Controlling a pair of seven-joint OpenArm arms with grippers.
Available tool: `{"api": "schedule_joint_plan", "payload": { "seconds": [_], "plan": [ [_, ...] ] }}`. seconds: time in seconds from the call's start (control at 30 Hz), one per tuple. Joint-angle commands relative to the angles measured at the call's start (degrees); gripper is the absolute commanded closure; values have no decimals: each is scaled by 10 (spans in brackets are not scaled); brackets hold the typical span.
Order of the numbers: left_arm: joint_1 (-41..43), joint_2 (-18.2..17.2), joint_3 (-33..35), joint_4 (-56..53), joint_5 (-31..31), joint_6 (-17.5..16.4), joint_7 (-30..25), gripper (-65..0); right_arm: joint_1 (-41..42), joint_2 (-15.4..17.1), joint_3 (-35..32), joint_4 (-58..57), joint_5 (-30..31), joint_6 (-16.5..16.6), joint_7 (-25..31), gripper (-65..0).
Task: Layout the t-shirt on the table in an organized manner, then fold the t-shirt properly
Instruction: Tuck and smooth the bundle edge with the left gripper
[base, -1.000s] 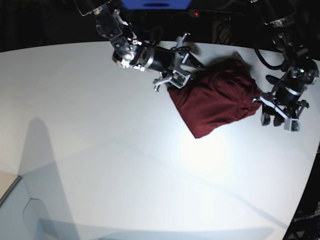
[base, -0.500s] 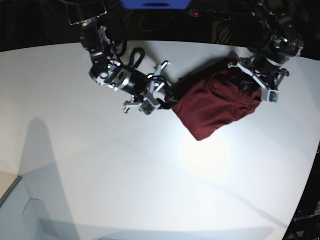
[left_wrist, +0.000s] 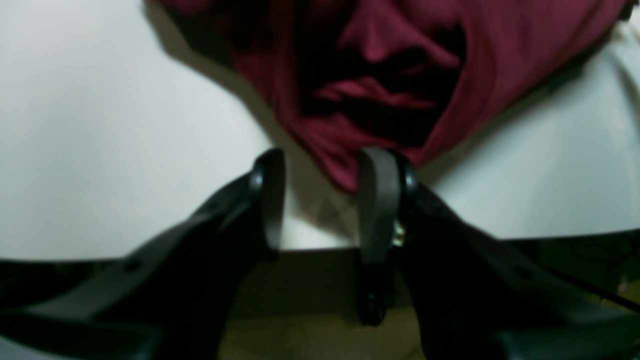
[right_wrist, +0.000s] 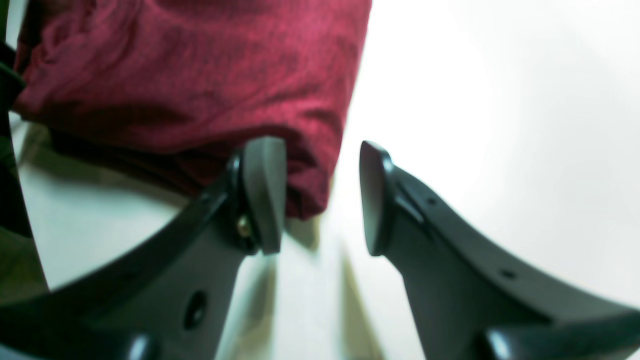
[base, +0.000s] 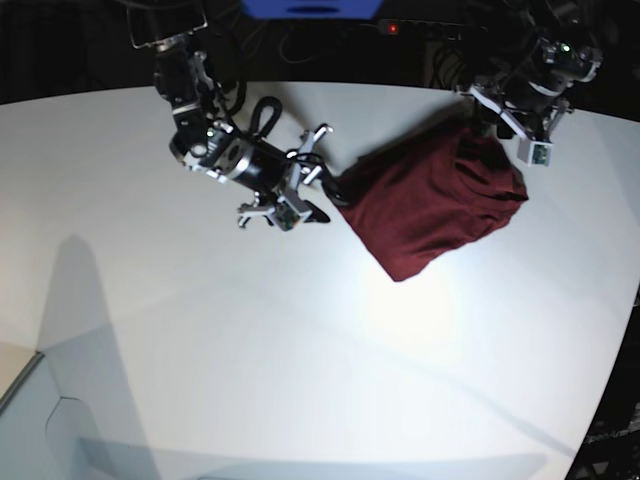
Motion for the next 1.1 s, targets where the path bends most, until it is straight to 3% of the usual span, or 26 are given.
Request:
{"api": "schedule_joint_plan", "payload": {
  "seconds": [0.0, 0.5, 0.87, 1.07],
  "plan": [
    [-3, 6, -2, 10, -7, -1, -13, -237, 7, -2, -1, 11, 11, 4, 17, -249],
    [54, 45, 3, -24, -11, -2, -13, -238, 4, -2, -1, 19, 11, 4, 17, -249],
    [72, 27, -4, 37, -183, -2, -13, -238, 3, -4, -1, 19, 11, 4, 17, -249],
    [36, 58, -91, 36, -213, -2, -13, -238, 3, -4, -1, 19, 11, 4, 17, -249]
  ]
}}
